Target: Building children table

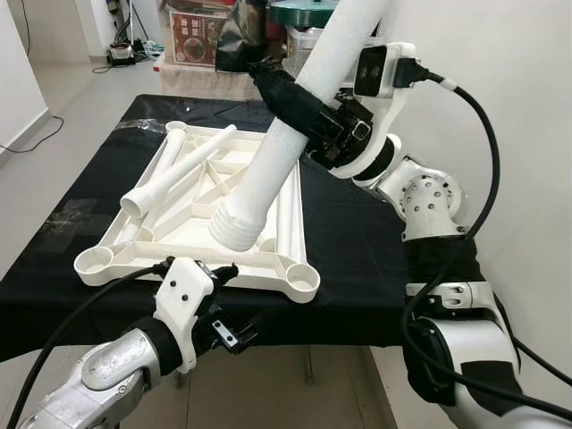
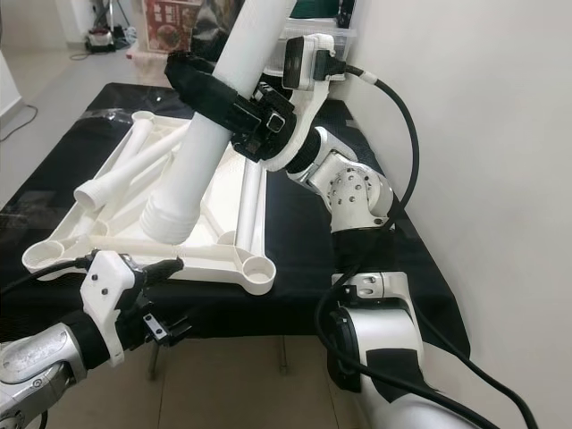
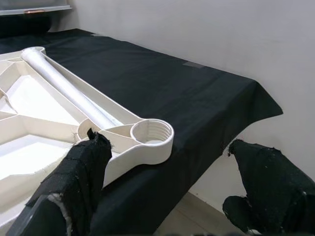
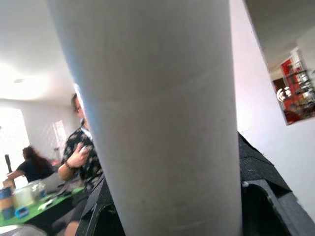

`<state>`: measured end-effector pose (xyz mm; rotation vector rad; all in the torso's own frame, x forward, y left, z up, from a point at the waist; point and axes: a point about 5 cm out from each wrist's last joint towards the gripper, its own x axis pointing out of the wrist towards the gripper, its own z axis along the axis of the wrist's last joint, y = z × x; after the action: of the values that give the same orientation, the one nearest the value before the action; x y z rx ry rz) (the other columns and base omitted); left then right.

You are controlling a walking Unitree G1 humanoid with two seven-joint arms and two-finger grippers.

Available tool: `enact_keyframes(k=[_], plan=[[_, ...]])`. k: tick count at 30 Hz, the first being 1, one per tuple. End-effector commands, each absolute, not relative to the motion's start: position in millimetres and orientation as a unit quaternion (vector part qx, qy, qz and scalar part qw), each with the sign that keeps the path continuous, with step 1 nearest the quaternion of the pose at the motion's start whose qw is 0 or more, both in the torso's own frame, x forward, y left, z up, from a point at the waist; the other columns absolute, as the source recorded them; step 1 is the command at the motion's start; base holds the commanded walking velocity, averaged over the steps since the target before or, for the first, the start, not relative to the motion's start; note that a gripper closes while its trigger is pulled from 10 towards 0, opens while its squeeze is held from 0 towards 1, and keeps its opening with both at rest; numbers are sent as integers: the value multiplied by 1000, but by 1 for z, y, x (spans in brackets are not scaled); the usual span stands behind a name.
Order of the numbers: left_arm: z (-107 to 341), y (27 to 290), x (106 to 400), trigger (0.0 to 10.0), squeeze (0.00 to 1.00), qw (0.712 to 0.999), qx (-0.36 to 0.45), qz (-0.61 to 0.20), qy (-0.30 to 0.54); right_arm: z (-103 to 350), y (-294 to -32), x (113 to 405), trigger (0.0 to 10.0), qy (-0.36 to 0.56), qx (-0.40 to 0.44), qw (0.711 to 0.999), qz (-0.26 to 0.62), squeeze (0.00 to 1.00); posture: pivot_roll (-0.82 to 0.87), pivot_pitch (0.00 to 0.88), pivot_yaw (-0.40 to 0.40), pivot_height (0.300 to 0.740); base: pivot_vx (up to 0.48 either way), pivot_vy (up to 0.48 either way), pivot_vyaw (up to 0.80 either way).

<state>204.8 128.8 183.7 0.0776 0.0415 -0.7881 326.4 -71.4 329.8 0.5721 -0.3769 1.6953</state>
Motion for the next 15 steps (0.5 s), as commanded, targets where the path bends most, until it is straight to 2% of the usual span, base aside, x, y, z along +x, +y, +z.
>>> enact_keyframes(k=[1,11,15], plan=[[182,126,198,10000,0,914,41,-404,29,327,-70,321,0,-168,232,598,749,0,195,0,-110,740,0,0,0],[187,124,195,10000,0,903,32,-428,21,318,-72,318,0,-155,218,598,756,0,189,0,-105,740,0,0,0],[184,128,195,10000,0,899,55,-433,32,307,-71,315,0,-140,190,599,765,0,184,0,-98,740,0,0,0]])
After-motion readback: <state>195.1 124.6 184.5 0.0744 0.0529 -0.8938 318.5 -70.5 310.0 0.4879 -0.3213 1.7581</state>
